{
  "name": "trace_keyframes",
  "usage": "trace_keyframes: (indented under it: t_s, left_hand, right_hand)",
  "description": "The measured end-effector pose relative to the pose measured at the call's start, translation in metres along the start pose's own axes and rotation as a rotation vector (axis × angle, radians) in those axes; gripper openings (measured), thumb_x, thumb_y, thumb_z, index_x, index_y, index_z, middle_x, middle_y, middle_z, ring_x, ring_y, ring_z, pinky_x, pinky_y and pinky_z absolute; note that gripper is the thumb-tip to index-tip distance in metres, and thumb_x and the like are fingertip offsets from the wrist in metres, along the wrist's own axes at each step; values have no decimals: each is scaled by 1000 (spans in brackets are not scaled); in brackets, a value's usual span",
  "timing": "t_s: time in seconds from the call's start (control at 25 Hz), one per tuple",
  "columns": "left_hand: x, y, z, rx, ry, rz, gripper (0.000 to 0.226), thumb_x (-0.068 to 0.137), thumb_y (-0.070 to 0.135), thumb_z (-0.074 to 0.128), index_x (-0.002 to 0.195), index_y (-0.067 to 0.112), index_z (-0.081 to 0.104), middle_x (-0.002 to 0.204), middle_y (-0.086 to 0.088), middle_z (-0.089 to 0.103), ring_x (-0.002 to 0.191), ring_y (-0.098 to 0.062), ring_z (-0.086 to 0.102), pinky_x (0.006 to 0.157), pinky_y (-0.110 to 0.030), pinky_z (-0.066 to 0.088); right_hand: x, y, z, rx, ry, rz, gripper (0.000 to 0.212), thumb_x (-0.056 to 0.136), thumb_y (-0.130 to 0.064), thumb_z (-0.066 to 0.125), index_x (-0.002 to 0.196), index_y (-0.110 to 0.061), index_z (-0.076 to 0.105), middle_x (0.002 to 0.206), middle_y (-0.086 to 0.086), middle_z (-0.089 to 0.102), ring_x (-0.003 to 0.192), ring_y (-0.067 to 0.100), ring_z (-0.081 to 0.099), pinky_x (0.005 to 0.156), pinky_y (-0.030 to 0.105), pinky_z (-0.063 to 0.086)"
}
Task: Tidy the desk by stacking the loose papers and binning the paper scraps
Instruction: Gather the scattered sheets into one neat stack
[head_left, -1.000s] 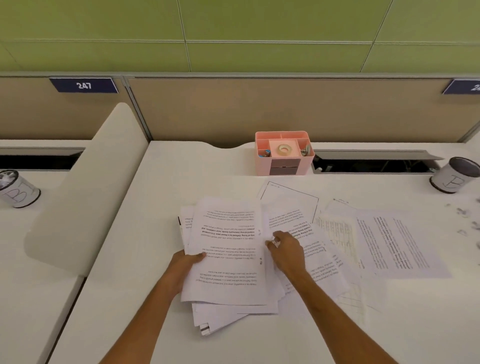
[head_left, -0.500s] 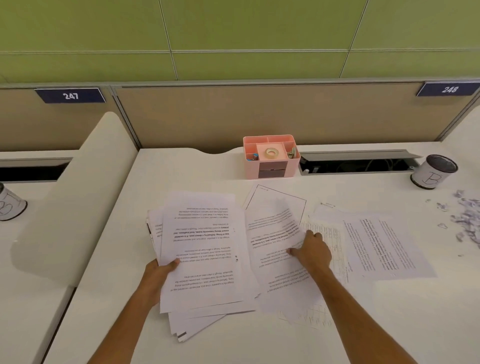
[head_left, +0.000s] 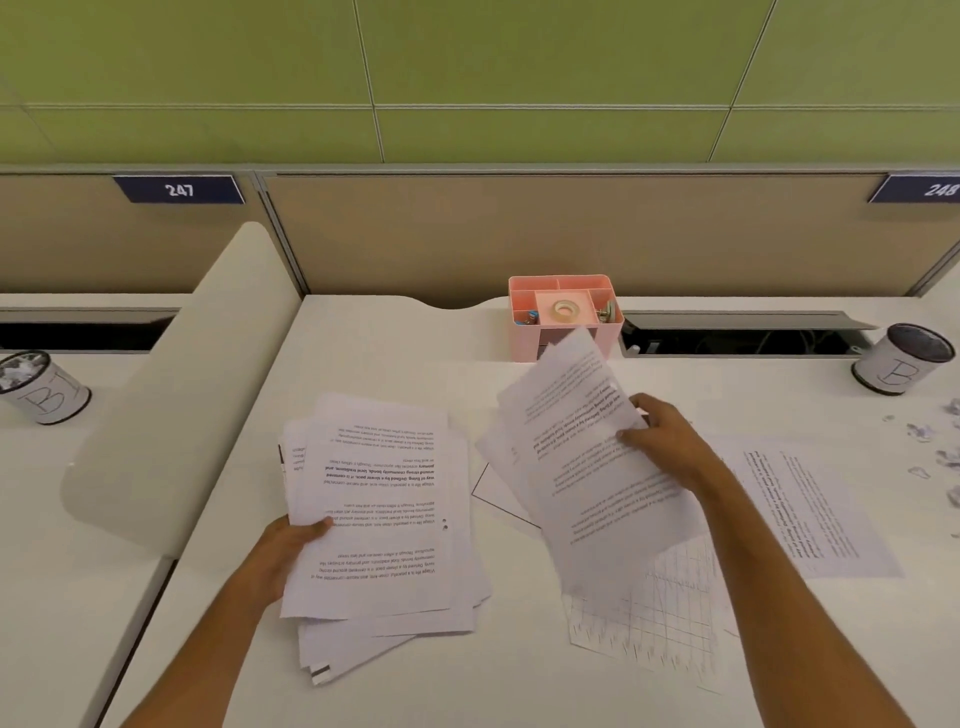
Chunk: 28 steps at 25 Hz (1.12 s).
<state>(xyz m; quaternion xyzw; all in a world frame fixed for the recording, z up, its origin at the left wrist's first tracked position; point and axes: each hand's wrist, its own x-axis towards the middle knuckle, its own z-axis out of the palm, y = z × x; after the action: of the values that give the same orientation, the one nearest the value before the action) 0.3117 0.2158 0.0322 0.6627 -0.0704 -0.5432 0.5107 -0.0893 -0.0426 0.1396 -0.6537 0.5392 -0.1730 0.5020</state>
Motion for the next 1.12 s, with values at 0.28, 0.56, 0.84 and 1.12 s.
trace_keyframes:
  t_s: [0.28, 0.56, 0.84, 1.12]
  left_hand:
    - [-5, -3, 21, -17, -68, -33, 42, 80, 3, 66, 121, -2, 59, 115, -25, 68, 104, -45, 65, 89, -60, 50]
    - [0, -9, 18, -25, -70, -35, 48, 79, 6, 68, 125, 0, 58, 117, -23, 67, 106, -44, 64, 90, -61, 50]
    - [8, -12, 13, -19, -85, -41, 53, 76, 7, 70, 126, -1, 57, 119, -24, 66, 108, -45, 63, 94, -64, 46]
    - [8, -12, 14, -20, -84, -45, 46, 80, 4, 67, 125, -2, 58, 116, -24, 67, 105, -44, 65, 90, -59, 51]
  right_hand:
    - [13, -3, 35, 521, 223, 53, 36, 88, 6, 57, 122, -7, 58, 114, 10, 68, 96, 29, 68, 81, 41, 57]
    - [37, 52, 110, 92, 573, 367, 37, 88, -2, 53, 125, 1, 51, 128, 18, 55, 106, 33, 57, 84, 37, 49]
    - [44, 68, 129, -619, 473, 261, 55, 86, -36, 65, 127, -4, 47, 126, 10, 59, 114, 31, 49, 86, 42, 44]
    - [38, 59, 136, -426, 565, 88, 36, 87, -6, 52, 122, -10, 45, 113, 8, 62, 78, 20, 55, 66, 34, 52]
